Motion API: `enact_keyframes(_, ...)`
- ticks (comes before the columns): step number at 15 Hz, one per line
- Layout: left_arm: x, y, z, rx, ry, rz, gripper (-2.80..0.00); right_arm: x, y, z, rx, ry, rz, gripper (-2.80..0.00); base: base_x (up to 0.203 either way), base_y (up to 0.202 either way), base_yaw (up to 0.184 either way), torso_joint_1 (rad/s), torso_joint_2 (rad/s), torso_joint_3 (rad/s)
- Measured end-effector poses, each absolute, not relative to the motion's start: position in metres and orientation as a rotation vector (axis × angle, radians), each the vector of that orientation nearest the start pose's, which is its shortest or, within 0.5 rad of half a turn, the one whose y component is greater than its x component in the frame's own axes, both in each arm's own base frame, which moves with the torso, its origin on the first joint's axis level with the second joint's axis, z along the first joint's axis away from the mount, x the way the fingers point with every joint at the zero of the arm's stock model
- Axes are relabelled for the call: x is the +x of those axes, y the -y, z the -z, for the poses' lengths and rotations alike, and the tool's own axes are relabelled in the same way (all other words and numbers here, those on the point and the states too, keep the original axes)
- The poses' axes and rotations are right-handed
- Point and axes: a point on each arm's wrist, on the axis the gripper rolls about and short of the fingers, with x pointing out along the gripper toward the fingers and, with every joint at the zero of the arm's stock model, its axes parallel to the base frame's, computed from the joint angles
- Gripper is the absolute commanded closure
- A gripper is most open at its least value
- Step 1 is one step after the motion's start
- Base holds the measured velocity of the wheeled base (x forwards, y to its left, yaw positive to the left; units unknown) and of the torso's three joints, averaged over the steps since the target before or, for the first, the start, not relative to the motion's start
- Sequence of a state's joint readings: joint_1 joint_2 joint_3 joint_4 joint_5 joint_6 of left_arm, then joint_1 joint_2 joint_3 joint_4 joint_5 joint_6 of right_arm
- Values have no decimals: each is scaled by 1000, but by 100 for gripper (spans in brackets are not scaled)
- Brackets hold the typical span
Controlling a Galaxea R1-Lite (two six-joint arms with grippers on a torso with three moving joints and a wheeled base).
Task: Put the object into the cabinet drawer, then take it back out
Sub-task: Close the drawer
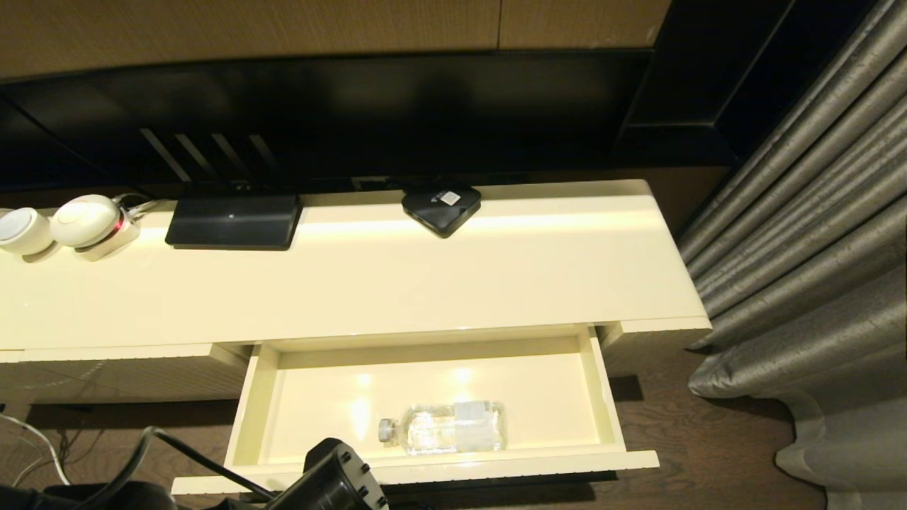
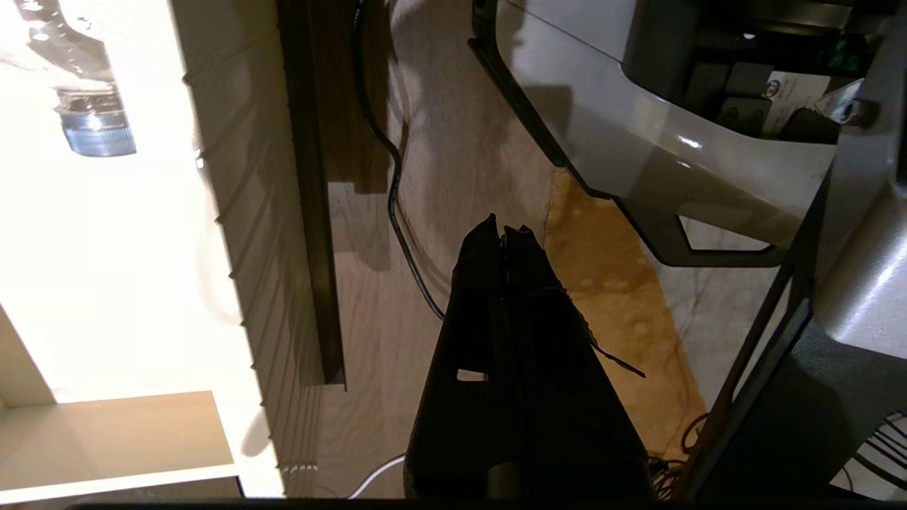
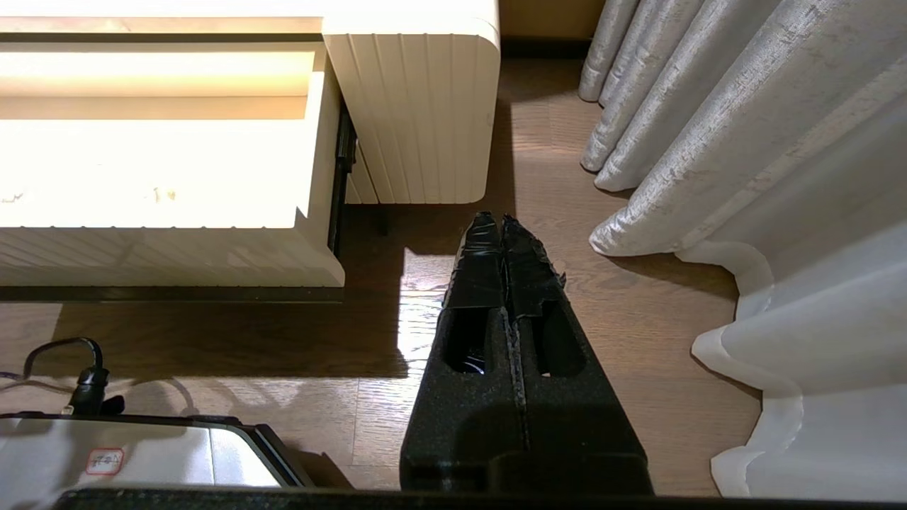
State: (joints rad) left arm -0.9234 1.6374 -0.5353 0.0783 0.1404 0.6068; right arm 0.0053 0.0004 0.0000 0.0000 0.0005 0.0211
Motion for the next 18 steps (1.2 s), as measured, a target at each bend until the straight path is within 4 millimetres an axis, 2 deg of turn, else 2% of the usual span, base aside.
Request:
enact_keyframes(5, 126, 165, -75, 1138, -864, 990, 0, -23, 0, -75, 21, 0, -6, 0, 0, 0, 0, 0, 0, 0)
enact_keyframes(13, 140, 179, -55, 1160, -867, 790, 0, -23, 0, -75, 21, 0, -6, 0, 0, 0, 0, 0, 0, 0)
enact_keyframes(18, 152, 192, -47, 1147, -802, 663, 0, -23, 0, -75, 21, 0, -6, 0, 0, 0, 0, 0, 0, 0)
